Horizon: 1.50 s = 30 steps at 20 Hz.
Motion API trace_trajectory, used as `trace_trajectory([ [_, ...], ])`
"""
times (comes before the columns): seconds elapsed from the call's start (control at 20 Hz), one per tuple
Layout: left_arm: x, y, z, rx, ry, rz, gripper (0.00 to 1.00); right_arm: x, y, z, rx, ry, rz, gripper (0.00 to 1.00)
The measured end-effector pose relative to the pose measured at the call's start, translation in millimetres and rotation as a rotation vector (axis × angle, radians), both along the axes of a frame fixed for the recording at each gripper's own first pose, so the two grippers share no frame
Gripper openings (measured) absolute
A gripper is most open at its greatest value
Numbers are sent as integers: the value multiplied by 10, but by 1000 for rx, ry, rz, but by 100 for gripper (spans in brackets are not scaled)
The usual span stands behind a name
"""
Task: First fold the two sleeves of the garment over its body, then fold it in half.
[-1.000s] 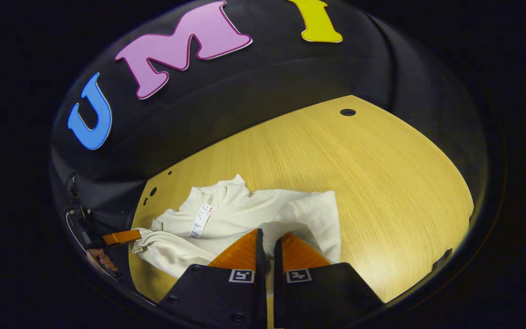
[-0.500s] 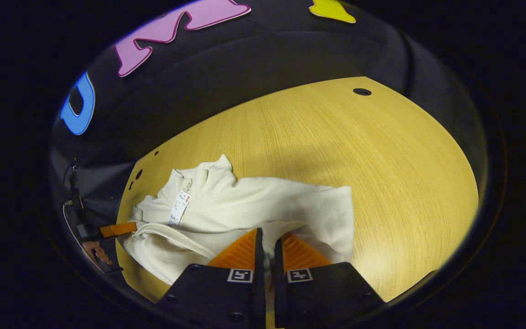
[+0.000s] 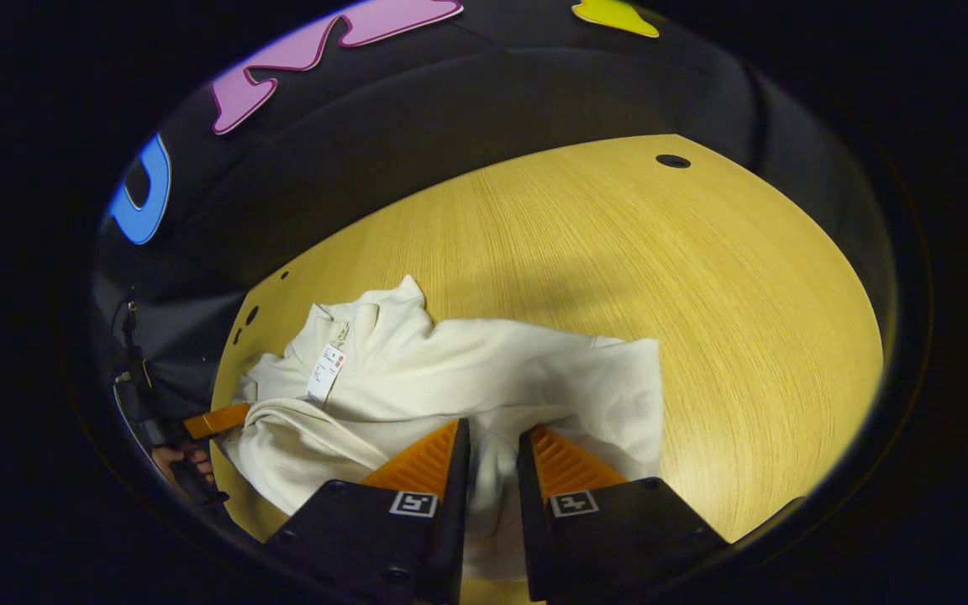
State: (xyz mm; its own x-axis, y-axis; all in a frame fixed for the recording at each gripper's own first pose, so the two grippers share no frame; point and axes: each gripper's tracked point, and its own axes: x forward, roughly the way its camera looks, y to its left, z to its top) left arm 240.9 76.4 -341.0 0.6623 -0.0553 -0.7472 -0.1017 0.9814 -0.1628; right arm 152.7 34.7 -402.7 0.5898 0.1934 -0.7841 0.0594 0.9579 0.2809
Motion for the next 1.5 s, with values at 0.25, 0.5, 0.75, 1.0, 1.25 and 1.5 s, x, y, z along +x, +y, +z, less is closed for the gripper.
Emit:
trace_trajectory([
  [0.25, -99, 32, 207, 23, -30, 1, 68, -141, 130, 237, -19, -48, 56, 77],
  [0.5, -249, 55, 659, 16, -157, -15, 75, -310, 174, 608, -7, -107, 59, 85],
  [0.75, -605, 147, 937, 26, -226, -22, 76, -588, 187, 871, -20, -143, 74, 85],
  [1.0, -980, 160, 1007, 34, -246, -42, 76, -884, 335, 1052, -8, -168, 100, 85],
  [1.25, -1325, 112, 970, 59, -241, -82, 76, -1146, 432, 1115, -23, -187, 126, 86],
  [1.5, -1632, 19, 928, 46, -237, -98, 76, -1452, 516, 1046, -8, -173, 96, 86],
])
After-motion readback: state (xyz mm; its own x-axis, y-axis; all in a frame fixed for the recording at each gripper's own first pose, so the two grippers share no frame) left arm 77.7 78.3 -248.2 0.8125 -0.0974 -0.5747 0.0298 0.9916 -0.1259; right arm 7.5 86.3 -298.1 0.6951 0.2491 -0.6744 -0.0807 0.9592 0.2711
